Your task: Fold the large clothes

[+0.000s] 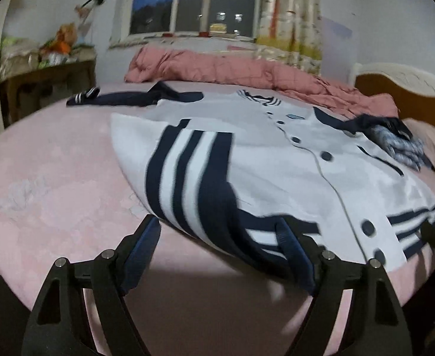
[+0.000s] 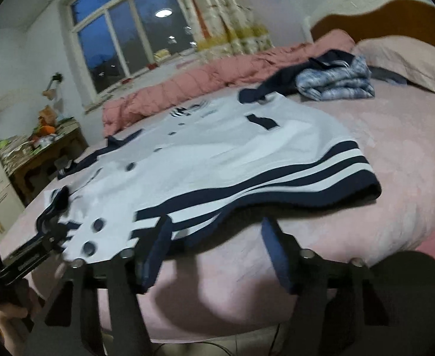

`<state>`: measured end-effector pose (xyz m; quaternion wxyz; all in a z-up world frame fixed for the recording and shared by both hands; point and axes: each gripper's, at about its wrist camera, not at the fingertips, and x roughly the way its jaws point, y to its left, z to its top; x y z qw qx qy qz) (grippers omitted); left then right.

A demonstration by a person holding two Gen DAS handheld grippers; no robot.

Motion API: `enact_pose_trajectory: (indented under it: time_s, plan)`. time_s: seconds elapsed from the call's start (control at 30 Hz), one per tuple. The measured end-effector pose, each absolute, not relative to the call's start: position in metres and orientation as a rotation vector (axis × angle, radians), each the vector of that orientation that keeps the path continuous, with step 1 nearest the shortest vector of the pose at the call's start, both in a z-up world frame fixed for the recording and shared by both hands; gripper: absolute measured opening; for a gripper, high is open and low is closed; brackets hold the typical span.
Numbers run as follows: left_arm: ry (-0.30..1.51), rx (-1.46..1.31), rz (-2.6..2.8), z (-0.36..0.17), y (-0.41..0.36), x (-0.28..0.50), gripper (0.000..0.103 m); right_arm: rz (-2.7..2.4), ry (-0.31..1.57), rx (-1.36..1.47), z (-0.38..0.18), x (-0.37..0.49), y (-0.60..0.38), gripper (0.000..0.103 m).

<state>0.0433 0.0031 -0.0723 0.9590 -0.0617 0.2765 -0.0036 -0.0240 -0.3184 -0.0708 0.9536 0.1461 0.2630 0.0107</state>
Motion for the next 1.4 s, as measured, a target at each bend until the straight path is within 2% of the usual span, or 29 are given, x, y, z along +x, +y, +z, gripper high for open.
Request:
enact_pose_trajectory:
  time_s: [0.07, 0.1, 0.13, 0.2, 0.23, 0.27, 0.33, 0.57, 0.73, 1.0, 1.1, 1.13, 1.17, 1.2, 1.23, 1.27, 1.3, 1.33, 1.37, 1.4]
  plan:
    - [0.56, -0.133, 0.011, -0.071, 0.008, 0.047, 0.079, -0.006, 0.549, 0.286, -0.071, -0.016, -0.323, 0.041]
    - [0.555, -0.128, 0.024, -0.07, 0.01, 0.048, 0.076, -0.033, 0.547, 0.268, -0.07, -0.013, -0.324, 0.03]
    - [0.555, -0.12, 0.033, -0.069, 0.011, 0.049, 0.073, -0.04, 0.544, 0.258, -0.069, -0.012, -0.324, 0.023]
    - [0.552, -0.119, 0.027, -0.063, 0.012, 0.045, 0.055, -0.021, 0.527, 0.259, -0.067, -0.01, -0.328, 0.015]
    - [0.53, -0.114, 0.033, -0.059, 0.014, 0.04, 0.029, -0.015, 0.519, 0.257, -0.065, -0.009, -0.329, 0.01]
    - [0.503, -0.102, 0.018, -0.053, 0.015, 0.036, 0.023, -0.012, 0.511, 0.254, -0.063, -0.01, -0.329, 0.009]
    - [0.468, -0.082, 0.02, -0.043, 0.014, 0.03, 0.018, -0.003, 0.474, 0.213, -0.051, -0.011, -0.327, 0.007]
    - [0.465, -0.246, -0.039, -0.006, 0.039, 0.062, 0.017, 0.008, 0.386, 0.083, 0.001, 0.011, -0.311, 0.007]
    - [0.521, -0.317, -0.009, 0.007, 0.049, 0.127, 0.016, 0.005, 0.415, 0.029, 0.033, 0.083, -0.296, 0.007]
    - [0.583, -0.226, 0.047, -0.014, 0.041, 0.208, 0.016, 0.027, 0.586, 0.054, 0.006, 0.202, -0.297, 0.007]
    - [0.596, -0.198, -0.002, -0.021, 0.038, 0.217, 0.026, 0.054, 0.661, 0.165, -0.015, 0.229, -0.312, 0.007]
    - [0.6, -0.214, -0.027, -0.02, 0.041, 0.218, 0.034, 0.066, 0.68, 0.167, -0.02, 0.234, -0.314, 0.007]
    - [0.592, -0.225, -0.052, -0.017, 0.045, 0.218, 0.055, 0.075, 0.69, 0.164, -0.023, 0.238, -0.315, 0.007]
    - [0.568, -0.217, -0.032, -0.012, 0.052, 0.216, 0.069, 0.085, 0.687, 0.17, -0.024, 0.238, -0.317, 0.007]
    - [0.535, -0.202, 0.027, -0.006, 0.06, 0.213, 0.095, 0.1, 0.683, 0.18, -0.023, 0.237, -0.321, 0.01]
    - [0.492, -0.188, 0.089, 0.0, 0.067, 0.208, 0.102, 0.106, 0.678, 0.181, -0.022, 0.235, -0.323, 0.013]
    - [0.45, -0.179, 0.12, 0.007, 0.076, 0.205, 0.102, 0.114, 0.659, 0.176, -0.018, 0.231, -0.327, 0.024]
    - [0.44, -0.171, 0.116, 0.012, 0.083, 0.206, 0.102, 0.109, 0.634, 0.161, -0.013, 0.226, -0.33, 0.043]
    - [0.46, -0.166, 0.079, 0.016, 0.092, 0.212, 0.102, 0.095, 0.61, 0.144, -0.008, 0.222, -0.332, 0.057]
    - [0.495, -0.159, 0.03, 0.018, 0.099, 0.219, 0.102, 0.068, 0.564, 0.123, -0.002, 0.213, -0.338, 0.081]
